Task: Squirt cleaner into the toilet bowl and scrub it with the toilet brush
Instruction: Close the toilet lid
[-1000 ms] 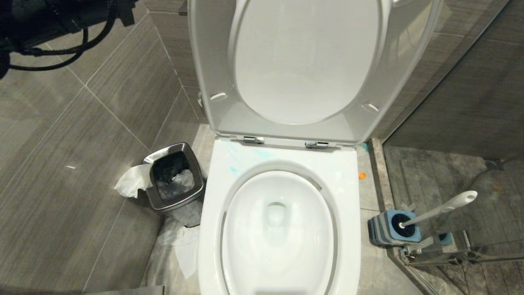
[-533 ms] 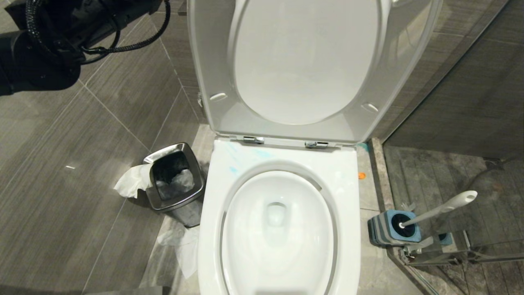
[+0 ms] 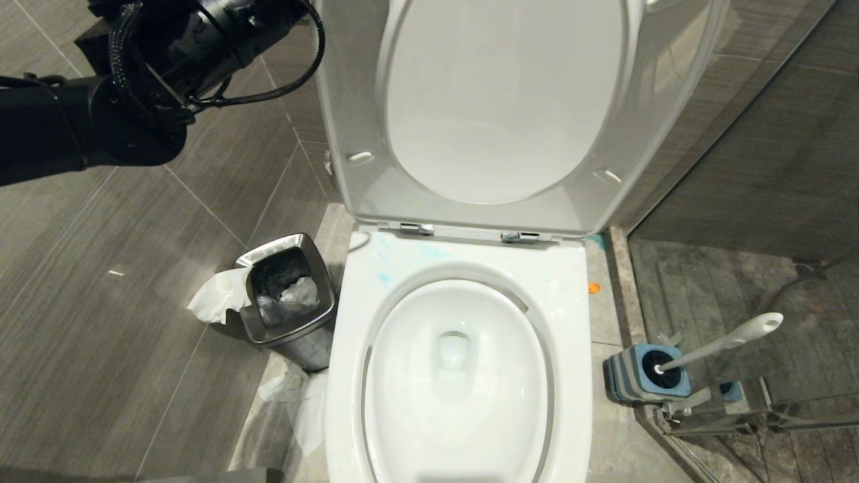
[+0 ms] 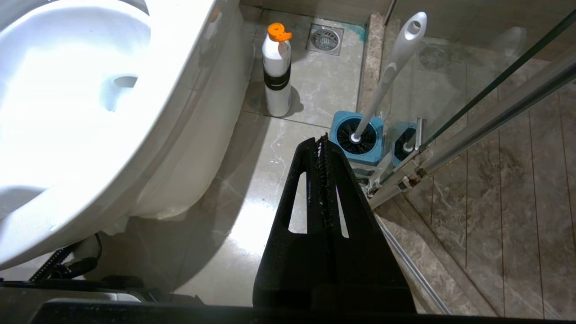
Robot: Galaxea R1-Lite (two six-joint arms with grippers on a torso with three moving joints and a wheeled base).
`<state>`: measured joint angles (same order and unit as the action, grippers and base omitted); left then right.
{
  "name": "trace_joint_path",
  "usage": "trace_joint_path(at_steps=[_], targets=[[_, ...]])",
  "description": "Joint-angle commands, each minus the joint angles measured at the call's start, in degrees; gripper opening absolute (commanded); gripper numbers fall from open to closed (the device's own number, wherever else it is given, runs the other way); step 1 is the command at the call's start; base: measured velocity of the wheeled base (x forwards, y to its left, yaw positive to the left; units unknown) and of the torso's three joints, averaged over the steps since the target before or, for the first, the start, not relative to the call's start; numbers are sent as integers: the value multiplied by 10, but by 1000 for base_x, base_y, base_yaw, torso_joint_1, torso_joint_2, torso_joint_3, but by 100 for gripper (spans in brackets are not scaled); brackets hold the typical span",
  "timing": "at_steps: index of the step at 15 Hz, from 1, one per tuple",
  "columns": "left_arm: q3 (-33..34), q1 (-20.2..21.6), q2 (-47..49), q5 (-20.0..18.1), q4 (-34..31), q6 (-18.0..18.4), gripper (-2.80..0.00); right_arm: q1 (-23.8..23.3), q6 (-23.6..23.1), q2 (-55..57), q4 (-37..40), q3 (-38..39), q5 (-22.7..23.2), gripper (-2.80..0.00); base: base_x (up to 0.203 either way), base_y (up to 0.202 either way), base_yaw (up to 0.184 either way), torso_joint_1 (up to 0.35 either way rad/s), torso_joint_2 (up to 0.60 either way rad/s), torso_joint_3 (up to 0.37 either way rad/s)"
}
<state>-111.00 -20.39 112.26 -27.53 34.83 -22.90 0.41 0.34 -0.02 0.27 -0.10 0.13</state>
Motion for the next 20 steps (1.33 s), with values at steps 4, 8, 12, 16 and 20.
trace_joint_path(at_steps=[4,8,12,16,20], targets=[[27,-18,3,-18,-2,4,-280,0,0,0,0,0,0,-280,0,0,0,0,0,0],[87,-13,-31,-79,-1,-6,-280,0,0,0,0,0,0,-280,0,0,0,0,0,0],[93,-3,-55,-130,-3,-78,-280,0,0,0,0,0,0,-280,0,0,0,0,0,0],[140,20,-91,-243,-7,-100,-280,0,0,0,0,0,0,-280,0,0,0,0,0,0],[164,28,-111,-252,-17,-105,-280,0,0,0,0,0,0,-280,0,0,0,0,0,0]])
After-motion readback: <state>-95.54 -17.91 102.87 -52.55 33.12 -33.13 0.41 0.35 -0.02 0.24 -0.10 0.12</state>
